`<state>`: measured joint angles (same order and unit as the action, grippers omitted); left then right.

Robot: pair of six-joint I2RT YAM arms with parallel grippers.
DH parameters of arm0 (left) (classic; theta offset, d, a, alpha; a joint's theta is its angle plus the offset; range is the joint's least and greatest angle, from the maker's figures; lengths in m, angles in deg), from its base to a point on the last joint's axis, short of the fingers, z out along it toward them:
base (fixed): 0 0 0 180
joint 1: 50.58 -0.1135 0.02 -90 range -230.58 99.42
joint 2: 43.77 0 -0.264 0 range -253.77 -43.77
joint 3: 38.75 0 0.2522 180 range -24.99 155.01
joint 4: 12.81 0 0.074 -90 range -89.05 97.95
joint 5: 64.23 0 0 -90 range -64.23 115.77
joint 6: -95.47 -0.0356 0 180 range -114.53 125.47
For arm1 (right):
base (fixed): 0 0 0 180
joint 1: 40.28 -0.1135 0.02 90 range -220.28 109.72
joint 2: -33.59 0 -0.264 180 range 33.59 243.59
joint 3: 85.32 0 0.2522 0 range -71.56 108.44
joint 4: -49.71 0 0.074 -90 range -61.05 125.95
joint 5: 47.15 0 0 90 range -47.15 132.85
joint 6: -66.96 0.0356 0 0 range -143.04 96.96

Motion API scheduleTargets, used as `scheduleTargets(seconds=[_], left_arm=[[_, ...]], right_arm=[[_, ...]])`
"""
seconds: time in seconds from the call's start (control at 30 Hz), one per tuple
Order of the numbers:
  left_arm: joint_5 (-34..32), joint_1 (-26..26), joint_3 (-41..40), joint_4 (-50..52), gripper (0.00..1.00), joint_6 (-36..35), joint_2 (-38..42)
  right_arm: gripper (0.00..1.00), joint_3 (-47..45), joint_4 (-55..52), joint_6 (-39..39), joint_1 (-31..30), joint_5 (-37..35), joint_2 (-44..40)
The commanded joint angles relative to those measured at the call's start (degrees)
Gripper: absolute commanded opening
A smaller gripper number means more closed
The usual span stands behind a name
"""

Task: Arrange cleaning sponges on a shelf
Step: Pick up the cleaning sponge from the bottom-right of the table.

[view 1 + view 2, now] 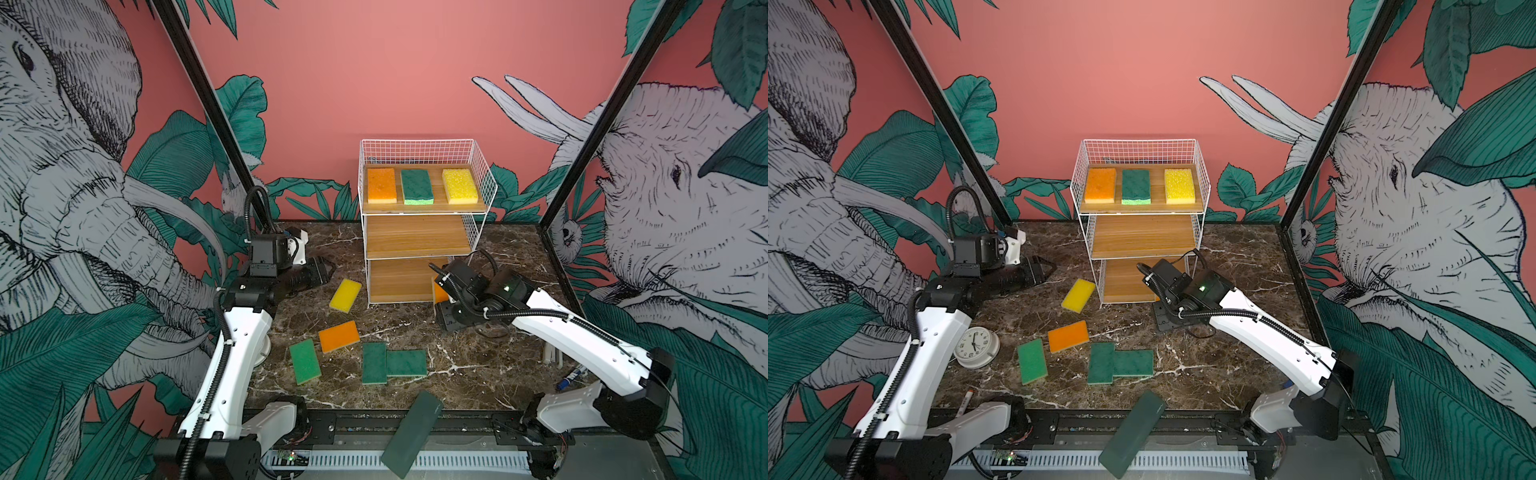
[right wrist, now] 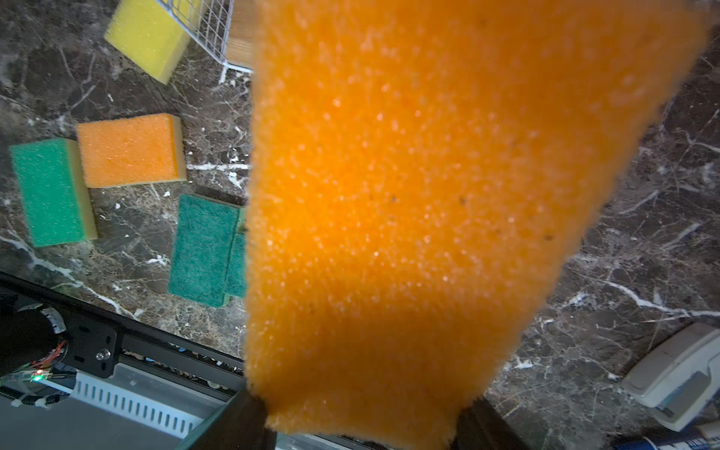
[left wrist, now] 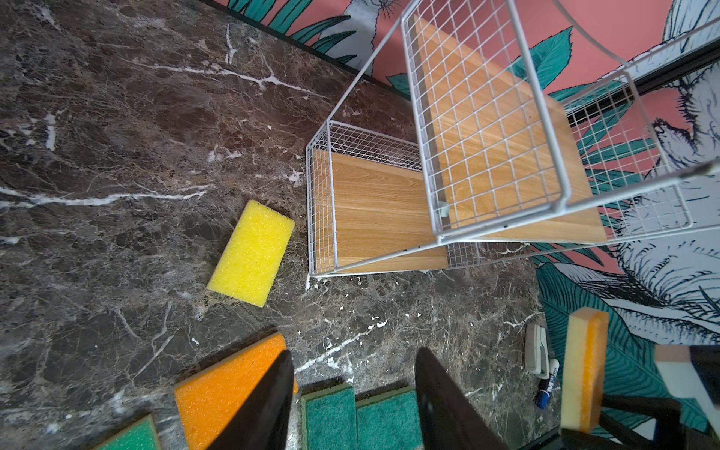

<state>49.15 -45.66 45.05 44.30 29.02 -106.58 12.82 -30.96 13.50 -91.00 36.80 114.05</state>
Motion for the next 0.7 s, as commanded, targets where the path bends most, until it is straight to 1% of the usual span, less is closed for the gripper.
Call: scheduleTargets(seconds=[0.0,0.27,0.67], left_arm=[[0.4,-0.4,0.1,-0.9,0.52,-0.2,0.8],[0.2,-0.4,-0.8,-1.8,0.52,-0.2,0.9],[1.0,-0.4,-1.4,-2.8,0.52,0.0,1.2]], right_arm=[[0.64,3.2,-3.3,-4.0,2.0,-1.8,0.1],[0.64,9.5,-5.1,-8.3,4.7,-2.9,3.4],[0.63,15.0,-5.1,-11.7,8.5,-4.7,7.3]])
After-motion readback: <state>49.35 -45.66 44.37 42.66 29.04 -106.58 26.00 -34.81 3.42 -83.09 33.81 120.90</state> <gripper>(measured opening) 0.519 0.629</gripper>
